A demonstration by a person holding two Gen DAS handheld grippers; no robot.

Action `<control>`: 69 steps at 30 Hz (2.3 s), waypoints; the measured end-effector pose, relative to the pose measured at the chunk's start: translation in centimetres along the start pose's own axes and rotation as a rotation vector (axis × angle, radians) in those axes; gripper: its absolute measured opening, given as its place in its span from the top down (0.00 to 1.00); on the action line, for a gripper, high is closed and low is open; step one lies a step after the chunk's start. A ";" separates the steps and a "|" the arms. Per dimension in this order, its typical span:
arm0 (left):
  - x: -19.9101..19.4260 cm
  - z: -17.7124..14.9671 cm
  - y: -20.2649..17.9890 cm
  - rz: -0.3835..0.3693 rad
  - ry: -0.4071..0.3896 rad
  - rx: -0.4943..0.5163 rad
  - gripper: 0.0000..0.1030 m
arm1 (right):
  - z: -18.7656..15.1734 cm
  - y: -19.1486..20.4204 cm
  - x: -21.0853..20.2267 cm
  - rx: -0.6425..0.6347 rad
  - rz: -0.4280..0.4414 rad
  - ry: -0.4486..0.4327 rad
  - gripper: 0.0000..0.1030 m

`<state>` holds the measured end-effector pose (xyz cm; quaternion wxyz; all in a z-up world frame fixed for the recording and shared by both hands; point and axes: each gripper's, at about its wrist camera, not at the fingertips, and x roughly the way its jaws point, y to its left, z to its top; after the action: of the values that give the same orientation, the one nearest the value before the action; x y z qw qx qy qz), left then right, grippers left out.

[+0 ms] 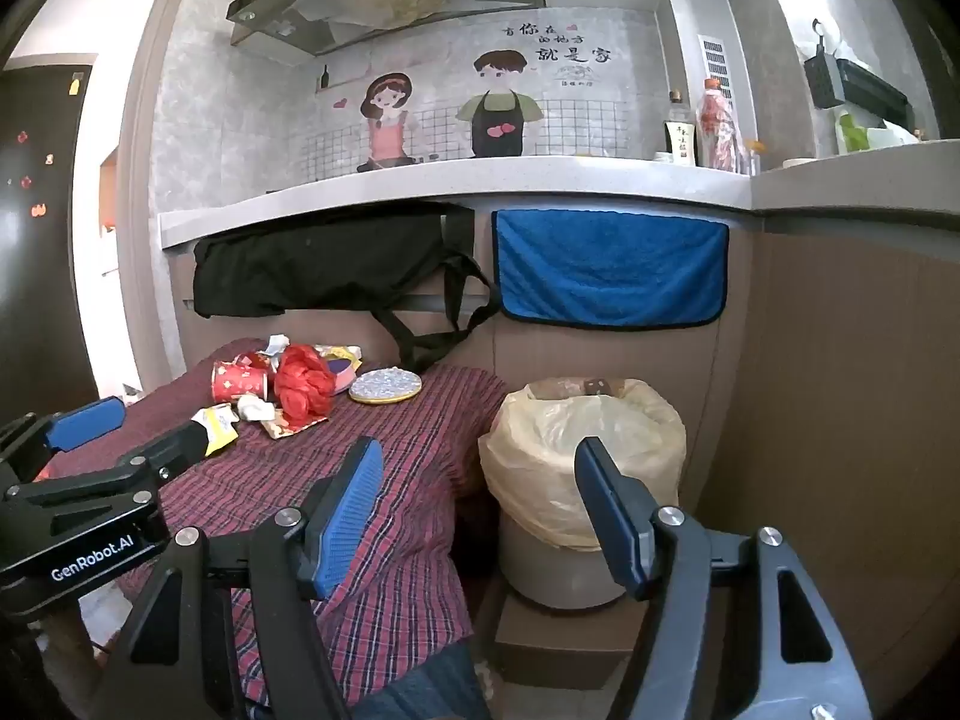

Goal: Collect trash

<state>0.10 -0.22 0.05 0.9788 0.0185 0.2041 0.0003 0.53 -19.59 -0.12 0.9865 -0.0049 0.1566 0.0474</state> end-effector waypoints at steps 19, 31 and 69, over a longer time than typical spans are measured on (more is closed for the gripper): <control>-0.1 0.2 0.2 -0.003 -0.006 -0.010 0.26 | 0.1 0.0 -0.1 0.003 -0.001 0.006 0.38; -0.1 0.4 0.2 -0.003 -0.008 -0.012 0.26 | 0.0 0.1 0.0 0.006 -0.004 0.006 0.38; -0.1 0.3 0.4 -0.006 -0.010 -0.015 0.26 | -0.1 -0.2 0.1 0.009 -0.002 0.009 0.38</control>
<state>0.10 0.15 0.37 0.9799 0.0106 0.1993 -0.0013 0.61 -19.76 -0.22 0.9859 -0.0008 0.1611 0.0459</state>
